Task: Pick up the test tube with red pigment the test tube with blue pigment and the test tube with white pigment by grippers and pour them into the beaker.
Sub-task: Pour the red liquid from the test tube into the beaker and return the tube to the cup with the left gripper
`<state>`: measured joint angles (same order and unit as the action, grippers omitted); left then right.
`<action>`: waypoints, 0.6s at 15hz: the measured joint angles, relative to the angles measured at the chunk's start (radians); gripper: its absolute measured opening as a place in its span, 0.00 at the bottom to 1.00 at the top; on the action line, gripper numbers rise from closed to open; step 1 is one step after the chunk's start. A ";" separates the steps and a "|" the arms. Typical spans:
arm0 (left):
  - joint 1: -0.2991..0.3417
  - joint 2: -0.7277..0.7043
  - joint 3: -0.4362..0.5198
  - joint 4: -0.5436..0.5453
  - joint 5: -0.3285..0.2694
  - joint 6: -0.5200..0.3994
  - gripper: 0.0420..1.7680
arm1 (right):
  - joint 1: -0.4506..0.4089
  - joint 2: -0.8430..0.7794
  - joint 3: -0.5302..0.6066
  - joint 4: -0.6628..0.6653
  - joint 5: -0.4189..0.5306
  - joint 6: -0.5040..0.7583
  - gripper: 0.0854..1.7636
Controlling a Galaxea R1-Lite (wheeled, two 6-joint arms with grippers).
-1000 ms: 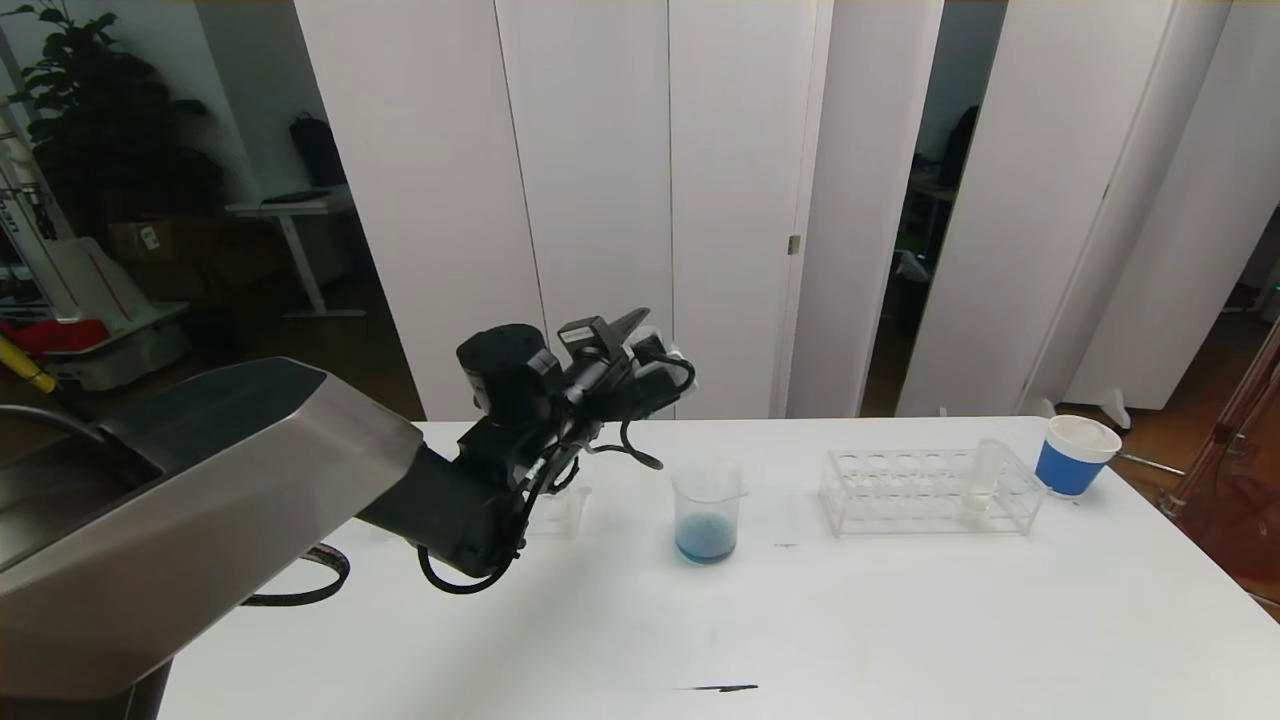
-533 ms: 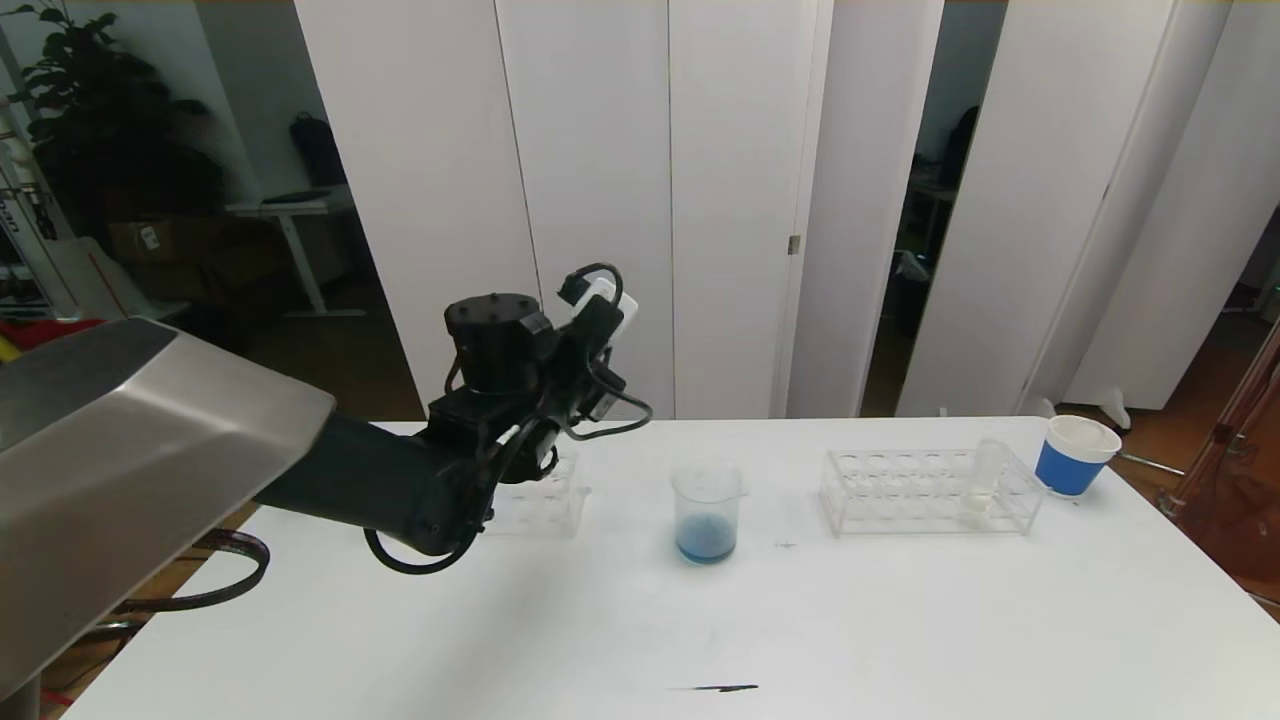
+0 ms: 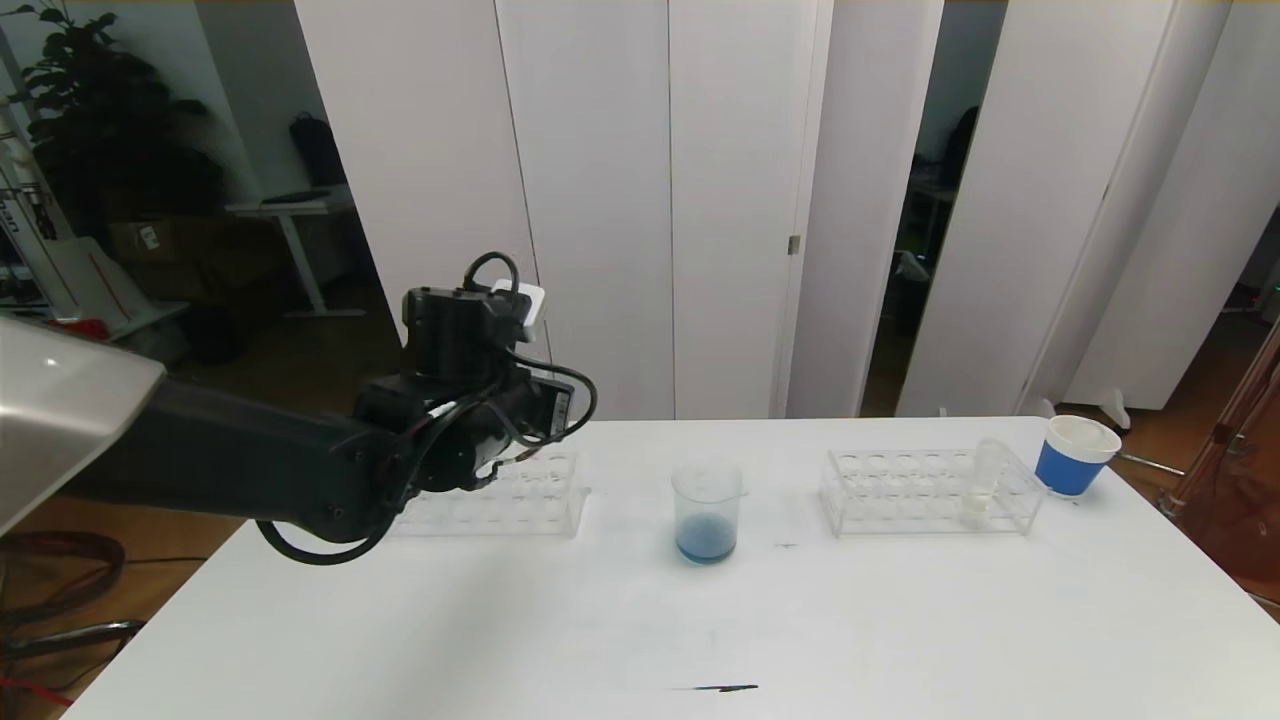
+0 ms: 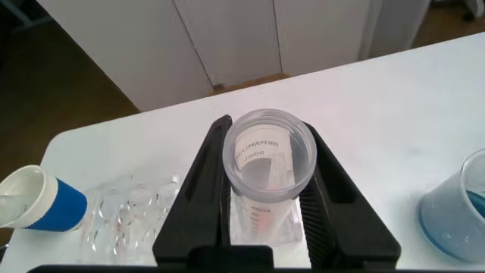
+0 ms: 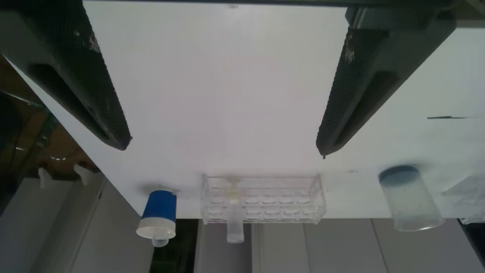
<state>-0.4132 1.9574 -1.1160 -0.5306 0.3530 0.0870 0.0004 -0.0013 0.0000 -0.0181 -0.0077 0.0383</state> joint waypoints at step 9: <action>0.113 -0.115 0.119 0.056 -0.011 -0.086 0.32 | 0.000 0.000 0.000 0.000 0.000 0.001 0.99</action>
<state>-0.3002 1.8421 -0.9972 -0.4751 0.3419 0.0013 0.0004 -0.0013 0.0000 -0.0181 -0.0077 0.0389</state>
